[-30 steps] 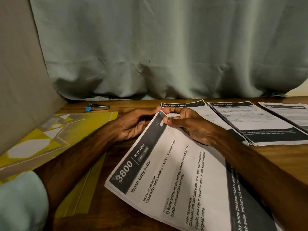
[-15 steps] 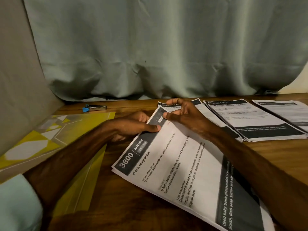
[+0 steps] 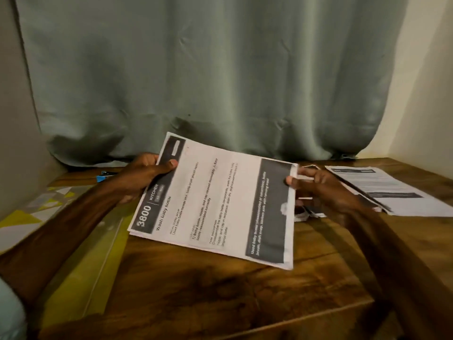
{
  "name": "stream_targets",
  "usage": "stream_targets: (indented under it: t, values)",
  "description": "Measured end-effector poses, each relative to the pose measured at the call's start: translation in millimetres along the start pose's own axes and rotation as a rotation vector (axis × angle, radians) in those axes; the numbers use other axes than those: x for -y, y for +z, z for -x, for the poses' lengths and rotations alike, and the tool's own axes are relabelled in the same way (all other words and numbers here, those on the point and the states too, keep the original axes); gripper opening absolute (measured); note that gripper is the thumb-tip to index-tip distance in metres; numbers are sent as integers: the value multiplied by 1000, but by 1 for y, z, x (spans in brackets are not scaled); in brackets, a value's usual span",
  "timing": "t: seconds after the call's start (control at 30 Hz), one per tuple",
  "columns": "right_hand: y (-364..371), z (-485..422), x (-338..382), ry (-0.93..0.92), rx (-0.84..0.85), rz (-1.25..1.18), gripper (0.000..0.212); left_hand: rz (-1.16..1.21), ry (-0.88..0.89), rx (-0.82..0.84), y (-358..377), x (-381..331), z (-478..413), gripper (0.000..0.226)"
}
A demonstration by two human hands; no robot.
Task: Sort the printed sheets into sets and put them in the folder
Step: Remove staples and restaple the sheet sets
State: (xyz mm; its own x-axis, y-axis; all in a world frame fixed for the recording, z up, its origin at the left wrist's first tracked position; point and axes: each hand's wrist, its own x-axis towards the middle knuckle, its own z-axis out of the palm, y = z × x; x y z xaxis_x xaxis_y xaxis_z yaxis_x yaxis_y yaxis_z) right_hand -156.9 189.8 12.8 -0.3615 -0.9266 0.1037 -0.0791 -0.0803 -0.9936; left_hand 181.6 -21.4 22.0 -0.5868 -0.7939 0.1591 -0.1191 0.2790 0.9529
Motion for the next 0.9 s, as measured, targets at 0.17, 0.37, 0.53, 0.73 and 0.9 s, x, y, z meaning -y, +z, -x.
stream_targets:
  t: [0.17,0.37,0.53,0.73,0.9]
  values:
    - [37,17,-32,7,-112,-140,27,43,86,-156,25,-3,1,47]
    - [40,29,-20,-342,-528,212,18,181,274,-286,70,-20,20,14]
    - [37,47,-19,-464,-612,128,20,239,413,-319,95,-31,41,14]
    - [32,68,-42,-313,-592,2,29,218,392,-285,114,-15,52,10]
    - [30,74,-35,-325,-564,-48,30,248,427,-305,112,-20,53,12]
